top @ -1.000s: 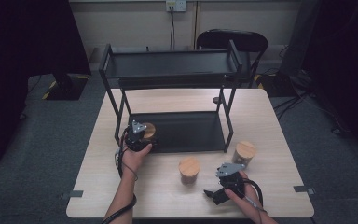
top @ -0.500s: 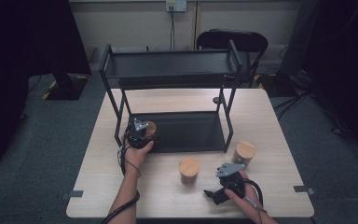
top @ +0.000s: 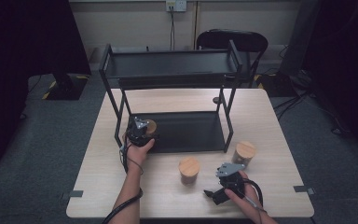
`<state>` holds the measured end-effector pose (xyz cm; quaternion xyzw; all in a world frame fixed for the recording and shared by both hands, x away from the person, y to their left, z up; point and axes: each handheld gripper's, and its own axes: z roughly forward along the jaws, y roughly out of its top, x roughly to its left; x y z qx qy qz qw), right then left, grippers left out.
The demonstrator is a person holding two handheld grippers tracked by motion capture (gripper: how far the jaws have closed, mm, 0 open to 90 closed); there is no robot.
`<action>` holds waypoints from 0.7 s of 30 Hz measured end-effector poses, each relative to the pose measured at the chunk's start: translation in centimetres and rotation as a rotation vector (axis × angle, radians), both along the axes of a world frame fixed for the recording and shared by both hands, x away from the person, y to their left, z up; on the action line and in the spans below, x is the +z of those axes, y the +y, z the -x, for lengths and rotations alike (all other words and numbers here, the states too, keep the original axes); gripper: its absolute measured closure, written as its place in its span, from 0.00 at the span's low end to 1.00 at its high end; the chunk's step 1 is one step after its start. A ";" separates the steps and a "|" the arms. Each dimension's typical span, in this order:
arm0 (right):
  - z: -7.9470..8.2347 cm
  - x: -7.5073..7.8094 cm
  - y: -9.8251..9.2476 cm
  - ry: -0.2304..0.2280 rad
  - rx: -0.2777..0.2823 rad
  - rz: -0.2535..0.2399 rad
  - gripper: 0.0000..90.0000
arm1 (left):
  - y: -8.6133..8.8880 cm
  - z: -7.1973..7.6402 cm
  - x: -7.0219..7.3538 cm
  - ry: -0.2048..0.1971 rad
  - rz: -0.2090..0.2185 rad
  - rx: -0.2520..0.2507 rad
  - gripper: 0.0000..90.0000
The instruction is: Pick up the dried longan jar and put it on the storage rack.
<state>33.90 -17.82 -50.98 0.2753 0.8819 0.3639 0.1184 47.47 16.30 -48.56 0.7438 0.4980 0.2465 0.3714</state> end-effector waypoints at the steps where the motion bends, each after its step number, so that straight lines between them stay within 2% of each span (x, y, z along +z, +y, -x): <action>1: 0.0 0.0 0.0 0.000 0.000 0.000 0.00 | 0.0 -0.1 0.0 -0.004 -0.005 -0.001 0.29; 3: 0.0 0.0 0.0 0.000 0.000 0.000 0.00 | -0.1 -0.3 -0.1 -0.005 0.000 0.007 0.29; 7: 0.0 0.0 0.0 0.000 0.000 0.000 0.00 | -0.4 -0.7 0.0 -0.005 -0.023 0.013 0.29; 21: 0.0 0.0 0.0 0.000 0.000 0.000 0.00 | -0.7 -2.0 -0.1 -0.006 -0.025 0.068 0.29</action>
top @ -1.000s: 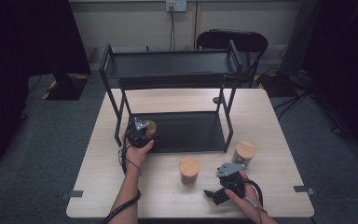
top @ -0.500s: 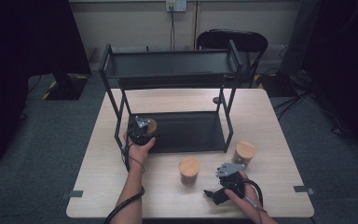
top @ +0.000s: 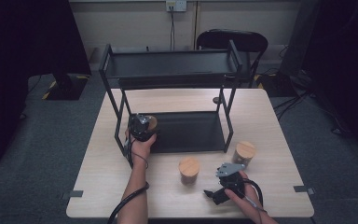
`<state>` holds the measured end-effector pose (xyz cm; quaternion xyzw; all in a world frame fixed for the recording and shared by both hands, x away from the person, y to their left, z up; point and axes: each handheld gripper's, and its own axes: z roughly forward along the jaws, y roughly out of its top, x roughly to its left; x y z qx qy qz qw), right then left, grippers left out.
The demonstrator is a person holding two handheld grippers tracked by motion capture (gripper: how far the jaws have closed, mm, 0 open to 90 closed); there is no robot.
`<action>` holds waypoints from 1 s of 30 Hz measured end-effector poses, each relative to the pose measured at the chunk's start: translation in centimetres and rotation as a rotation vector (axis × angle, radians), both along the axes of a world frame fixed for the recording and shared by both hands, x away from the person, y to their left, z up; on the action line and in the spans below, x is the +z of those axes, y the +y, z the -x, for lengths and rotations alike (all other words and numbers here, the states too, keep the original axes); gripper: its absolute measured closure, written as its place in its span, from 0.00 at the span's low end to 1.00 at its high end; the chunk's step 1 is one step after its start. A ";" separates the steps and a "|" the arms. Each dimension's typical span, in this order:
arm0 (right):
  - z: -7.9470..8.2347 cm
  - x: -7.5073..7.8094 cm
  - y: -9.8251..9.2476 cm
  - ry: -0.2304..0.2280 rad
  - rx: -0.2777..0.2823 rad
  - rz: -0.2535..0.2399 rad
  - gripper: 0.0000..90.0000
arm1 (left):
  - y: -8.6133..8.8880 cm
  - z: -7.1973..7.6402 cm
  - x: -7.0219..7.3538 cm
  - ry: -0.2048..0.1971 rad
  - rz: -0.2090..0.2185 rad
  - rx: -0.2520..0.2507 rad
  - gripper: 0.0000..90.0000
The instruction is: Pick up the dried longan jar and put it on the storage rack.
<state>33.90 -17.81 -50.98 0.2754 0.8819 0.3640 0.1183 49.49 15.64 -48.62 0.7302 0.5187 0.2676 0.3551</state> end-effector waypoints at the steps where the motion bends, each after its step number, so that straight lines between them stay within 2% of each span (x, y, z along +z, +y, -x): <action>1: 0.0 0.0 0.0 0.000 0.000 0.000 0.00 | 0.0 -0.1 0.0 -0.001 0.005 0.005 0.29; 26: 0.0 0.0 0.0 -0.001 0.000 0.000 0.00 | 0.0 -0.5 0.0 0.016 0.012 0.031 0.28; 30: 0.0 0.0 0.0 -0.001 0.000 0.000 0.00 | 0.1 -0.5 0.0 0.019 0.030 0.043 0.24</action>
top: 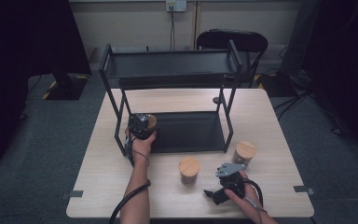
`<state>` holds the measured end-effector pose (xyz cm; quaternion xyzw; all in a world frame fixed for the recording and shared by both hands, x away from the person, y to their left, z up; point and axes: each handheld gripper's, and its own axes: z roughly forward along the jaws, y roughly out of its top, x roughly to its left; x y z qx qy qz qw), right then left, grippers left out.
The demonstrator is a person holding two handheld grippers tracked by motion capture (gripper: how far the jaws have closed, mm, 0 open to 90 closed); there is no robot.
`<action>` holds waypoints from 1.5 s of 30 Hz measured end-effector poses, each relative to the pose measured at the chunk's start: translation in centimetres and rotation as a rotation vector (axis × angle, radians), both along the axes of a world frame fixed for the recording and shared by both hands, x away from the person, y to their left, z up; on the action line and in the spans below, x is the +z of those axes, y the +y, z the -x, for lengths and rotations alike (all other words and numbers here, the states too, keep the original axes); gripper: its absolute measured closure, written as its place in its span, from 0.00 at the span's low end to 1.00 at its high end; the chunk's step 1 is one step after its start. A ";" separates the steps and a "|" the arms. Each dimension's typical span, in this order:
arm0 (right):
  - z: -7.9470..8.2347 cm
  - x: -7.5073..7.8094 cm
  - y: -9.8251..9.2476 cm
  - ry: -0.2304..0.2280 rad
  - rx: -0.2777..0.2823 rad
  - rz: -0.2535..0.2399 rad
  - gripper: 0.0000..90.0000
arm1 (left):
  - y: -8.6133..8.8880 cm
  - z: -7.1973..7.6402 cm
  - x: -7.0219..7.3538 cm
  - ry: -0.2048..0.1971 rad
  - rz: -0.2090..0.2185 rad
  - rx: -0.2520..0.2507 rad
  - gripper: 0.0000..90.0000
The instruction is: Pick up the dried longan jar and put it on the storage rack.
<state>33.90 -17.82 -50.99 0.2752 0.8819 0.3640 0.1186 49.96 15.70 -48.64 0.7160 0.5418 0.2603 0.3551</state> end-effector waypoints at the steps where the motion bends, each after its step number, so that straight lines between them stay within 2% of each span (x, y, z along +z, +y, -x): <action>1: 0.0 0.0 0.0 0.000 0.000 0.000 0.00 | 0.1 0.0 -0.1 0.004 0.003 0.008 0.22; 4: 0.0 0.0 0.0 0.000 0.000 0.000 0.00 | 0.1 0.1 -0.1 0.008 0.015 0.020 0.15; 14: 0.0 0.0 0.0 0.000 0.000 0.000 0.00 | 0.1 0.8 0.3 0.031 0.046 0.026 0.07; 29: 0.0 0.0 0.0 0.000 0.000 0.000 0.00 | 0.0 2.2 0.7 0.027 0.070 0.000 0.06; 45: 0.0 0.0 0.0 0.000 0.000 0.000 0.00 | 1.0 4.0 1.2 0.018 0.097 -0.007 0.06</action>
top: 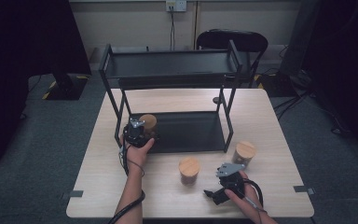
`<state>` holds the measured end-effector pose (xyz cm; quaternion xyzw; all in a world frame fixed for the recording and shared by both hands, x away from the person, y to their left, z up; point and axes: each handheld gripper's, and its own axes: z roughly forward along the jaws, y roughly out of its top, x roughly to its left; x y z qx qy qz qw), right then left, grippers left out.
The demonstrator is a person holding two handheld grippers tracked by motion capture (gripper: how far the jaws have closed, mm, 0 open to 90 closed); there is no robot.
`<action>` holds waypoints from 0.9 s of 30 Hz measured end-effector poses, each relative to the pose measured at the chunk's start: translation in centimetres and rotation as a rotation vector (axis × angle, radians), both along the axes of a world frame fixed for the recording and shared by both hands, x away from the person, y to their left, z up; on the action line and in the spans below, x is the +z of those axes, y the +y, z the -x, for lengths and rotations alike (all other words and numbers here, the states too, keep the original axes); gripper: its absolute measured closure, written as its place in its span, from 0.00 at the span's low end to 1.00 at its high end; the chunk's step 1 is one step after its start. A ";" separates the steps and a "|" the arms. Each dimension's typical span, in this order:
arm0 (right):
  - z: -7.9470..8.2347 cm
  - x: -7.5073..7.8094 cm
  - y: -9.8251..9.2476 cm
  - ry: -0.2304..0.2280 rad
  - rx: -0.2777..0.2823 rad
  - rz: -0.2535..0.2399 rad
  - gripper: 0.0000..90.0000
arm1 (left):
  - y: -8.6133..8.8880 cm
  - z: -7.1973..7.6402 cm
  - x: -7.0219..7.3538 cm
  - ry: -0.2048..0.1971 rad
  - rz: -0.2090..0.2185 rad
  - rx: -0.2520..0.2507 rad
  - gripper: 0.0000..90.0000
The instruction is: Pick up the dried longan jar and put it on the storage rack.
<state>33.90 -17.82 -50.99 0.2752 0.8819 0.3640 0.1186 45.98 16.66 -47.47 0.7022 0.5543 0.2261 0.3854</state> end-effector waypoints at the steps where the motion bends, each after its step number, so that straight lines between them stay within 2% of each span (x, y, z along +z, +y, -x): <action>1: 0.0 0.0 0.0 0.000 0.000 0.000 0.00 | 0.0 0.1 0.0 -0.003 0.004 -0.003 0.06; 14: 0.0 0.0 0.0 0.000 0.000 0.000 0.00 | -0.2 1.3 0.4 -0.018 0.036 -0.041 0.06; 27: 0.0 0.0 0.0 0.000 0.000 0.000 0.00 | -0.2 2.5 0.7 -0.027 0.057 -0.113 0.06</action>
